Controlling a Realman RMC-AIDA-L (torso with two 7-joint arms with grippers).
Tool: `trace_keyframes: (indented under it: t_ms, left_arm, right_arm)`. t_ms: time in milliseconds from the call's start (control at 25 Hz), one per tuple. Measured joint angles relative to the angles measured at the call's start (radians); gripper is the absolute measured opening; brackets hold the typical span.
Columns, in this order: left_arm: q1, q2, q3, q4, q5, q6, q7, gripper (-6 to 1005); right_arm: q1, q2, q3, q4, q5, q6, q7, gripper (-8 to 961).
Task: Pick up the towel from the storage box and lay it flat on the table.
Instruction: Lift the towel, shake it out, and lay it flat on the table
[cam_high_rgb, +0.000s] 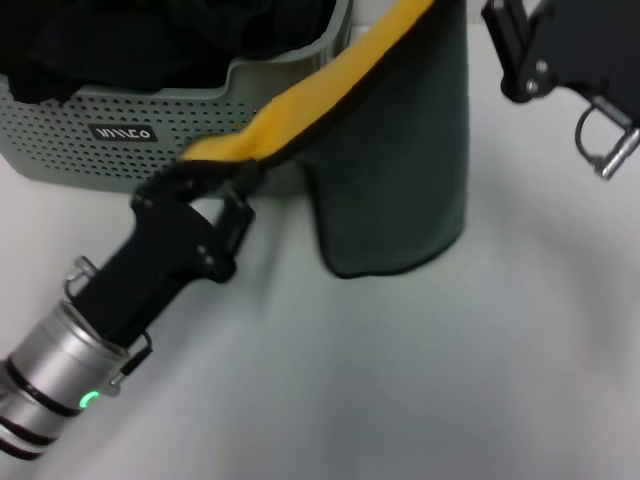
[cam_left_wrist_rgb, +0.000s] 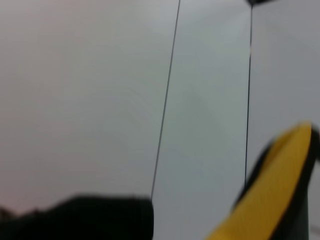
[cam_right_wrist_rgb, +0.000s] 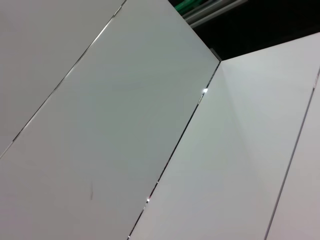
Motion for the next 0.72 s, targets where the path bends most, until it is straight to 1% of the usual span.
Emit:
trace_keyframes:
  t_ms: [40, 120, 160, 240, 280, 400, 600, 720]
  left_arm:
    - [-0.002, 0.000, 0.013, 0.001, 0.000, -0.025, 0.000, 146]
    - [-0.011, 0.000, 0.046, 0.005, 0.000, -0.099, 0.000, 177]
    - [-0.013, 0.000, 0.053, 0.006, 0.000, -0.115, 0.000, 192]
    - [-0.026, 0.000, 0.097, 0.008, 0.000, -0.161, 0.005, 221]
    - [-0.033, 0.000, 0.121, 0.009, 0.000, -0.172, 0.015, 236]
    - [-0.039, 0.000, 0.154, 0.013, -0.001, -0.182, 0.050, 271]
    - [-0.002, 0.000, 0.150, 0.065, -0.024, -0.216, 0.107, 301]
    - [0.029, 0.000, 0.154, 0.101, -0.071, -0.249, 0.151, 332]
  right_arm:
    - [-0.009, 0.009, 0.023, -0.047, -0.035, 0.033, 0.020, 9]
    - [-0.015, 0.013, 0.035, -0.101, -0.066, 0.088, 0.038, 9]
    - [-0.015, 0.014, 0.035, -0.127, -0.076, 0.120, 0.042, 9]
    - [-0.013, 0.014, 0.033, -0.170, -0.089, 0.175, 0.045, 9]
    - [-0.010, 0.014, 0.033, -0.192, -0.093, 0.205, 0.045, 9]
    - [-0.001, 0.014, 0.032, -0.231, -0.106, 0.264, 0.045, 9]
    - [0.002, 0.016, 0.028, -0.265, -0.134, 0.331, 0.045, 9]
    - [0.009, 0.016, 0.022, -0.270, -0.135, 0.357, 0.046, 9]
